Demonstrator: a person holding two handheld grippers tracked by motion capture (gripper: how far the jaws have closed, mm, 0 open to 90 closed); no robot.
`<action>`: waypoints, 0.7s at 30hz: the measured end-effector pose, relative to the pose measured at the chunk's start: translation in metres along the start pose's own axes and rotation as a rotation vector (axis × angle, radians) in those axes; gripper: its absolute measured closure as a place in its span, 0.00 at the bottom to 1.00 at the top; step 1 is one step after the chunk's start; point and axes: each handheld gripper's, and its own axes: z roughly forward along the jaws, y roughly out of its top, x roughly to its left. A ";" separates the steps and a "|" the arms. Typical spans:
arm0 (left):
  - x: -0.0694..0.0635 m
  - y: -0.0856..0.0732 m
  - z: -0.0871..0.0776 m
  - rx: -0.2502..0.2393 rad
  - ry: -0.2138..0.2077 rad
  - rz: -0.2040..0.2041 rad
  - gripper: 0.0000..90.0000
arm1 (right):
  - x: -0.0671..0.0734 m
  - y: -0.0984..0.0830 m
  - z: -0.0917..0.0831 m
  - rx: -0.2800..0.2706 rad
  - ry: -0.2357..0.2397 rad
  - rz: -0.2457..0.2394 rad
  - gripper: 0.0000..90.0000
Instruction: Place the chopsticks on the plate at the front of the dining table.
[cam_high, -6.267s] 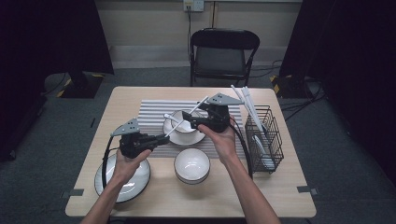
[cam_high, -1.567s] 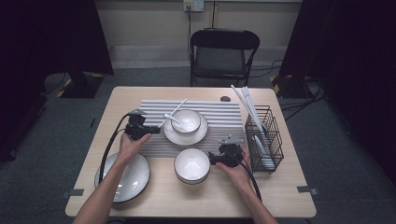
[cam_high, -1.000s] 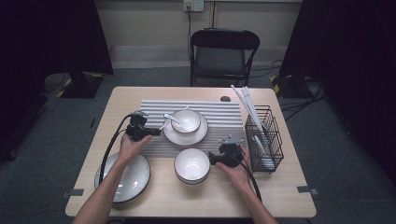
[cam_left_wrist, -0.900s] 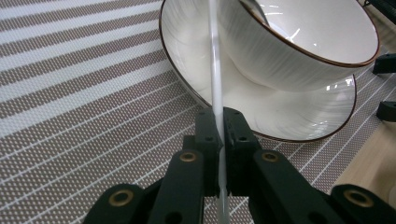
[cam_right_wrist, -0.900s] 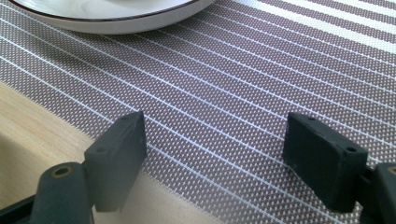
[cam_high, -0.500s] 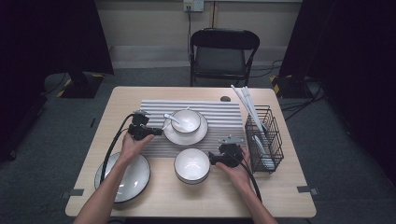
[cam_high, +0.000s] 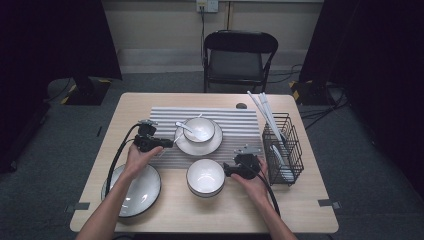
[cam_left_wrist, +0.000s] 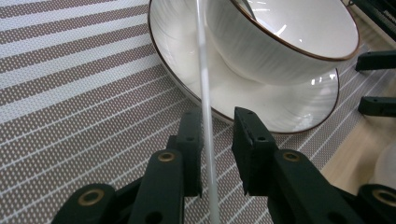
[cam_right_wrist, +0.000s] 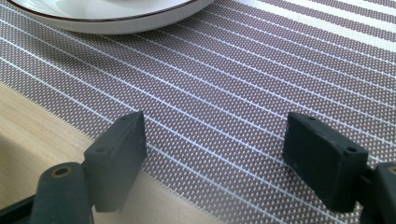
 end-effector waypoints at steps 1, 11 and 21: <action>-0.001 -0.002 -0.001 -0.004 -0.004 0.005 0.81 | 0.000 0.000 0.000 0.000 0.000 0.000 0.23; -0.006 -0.013 -0.010 0.024 0.018 0.039 0.76 | 0.000 0.000 0.000 0.001 -0.001 0.003 0.23; -0.006 -0.015 -0.003 0.059 0.029 0.051 0.93 | 0.000 0.000 0.000 0.001 -0.003 0.002 0.23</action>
